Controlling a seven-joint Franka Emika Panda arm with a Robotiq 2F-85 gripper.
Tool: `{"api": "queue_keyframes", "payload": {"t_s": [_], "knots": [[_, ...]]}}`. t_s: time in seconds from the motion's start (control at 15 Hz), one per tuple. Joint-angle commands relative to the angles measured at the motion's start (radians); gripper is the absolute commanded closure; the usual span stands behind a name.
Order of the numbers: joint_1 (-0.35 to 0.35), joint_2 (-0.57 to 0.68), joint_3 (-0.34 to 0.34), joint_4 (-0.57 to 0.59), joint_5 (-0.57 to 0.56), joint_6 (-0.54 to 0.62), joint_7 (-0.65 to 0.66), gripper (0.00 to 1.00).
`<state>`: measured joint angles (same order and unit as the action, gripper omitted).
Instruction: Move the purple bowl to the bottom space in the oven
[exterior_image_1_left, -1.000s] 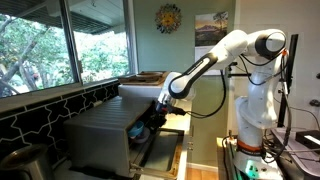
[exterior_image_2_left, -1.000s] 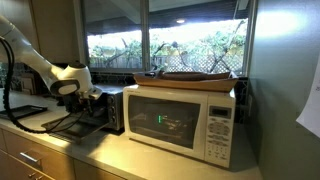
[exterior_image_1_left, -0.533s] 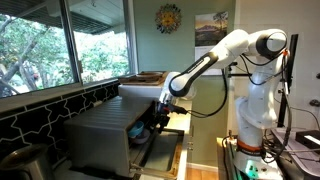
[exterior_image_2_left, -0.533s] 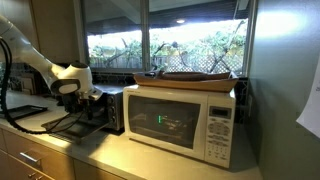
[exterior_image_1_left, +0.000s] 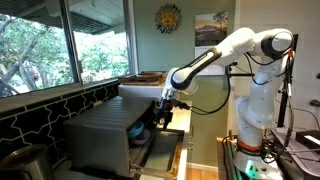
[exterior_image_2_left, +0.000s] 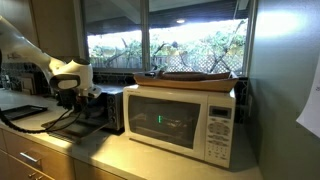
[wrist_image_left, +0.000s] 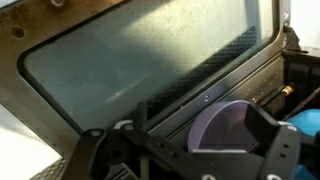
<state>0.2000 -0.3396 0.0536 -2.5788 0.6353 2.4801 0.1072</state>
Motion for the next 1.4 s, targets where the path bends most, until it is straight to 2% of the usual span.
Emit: {"api": "queue_keyframes", "payload": {"t_s": [0.0,0.27,0.6,0.67,0.93,1.33], "knots": [[-0.040,-0.076,-0.018,-0.056,-0.028,-0.086,-0.020,0.00],[-0.087,-0.169,-0.067,-0.139,-0.031,-0.172,-0.073,0.00],[-0.110,-0.231,-0.171,-0.232,0.013,-0.234,-0.284,0.00],[-0.106,-0.176,-0.198,-0.177,0.023,-0.253,-0.328,0.00],[-0.101,-0.145,-0.259,-0.182,0.117,-0.251,-0.496,0.00],[-0.145,-0.107,-0.275,-0.180,0.125,-0.268,-0.569,0.00]]}}
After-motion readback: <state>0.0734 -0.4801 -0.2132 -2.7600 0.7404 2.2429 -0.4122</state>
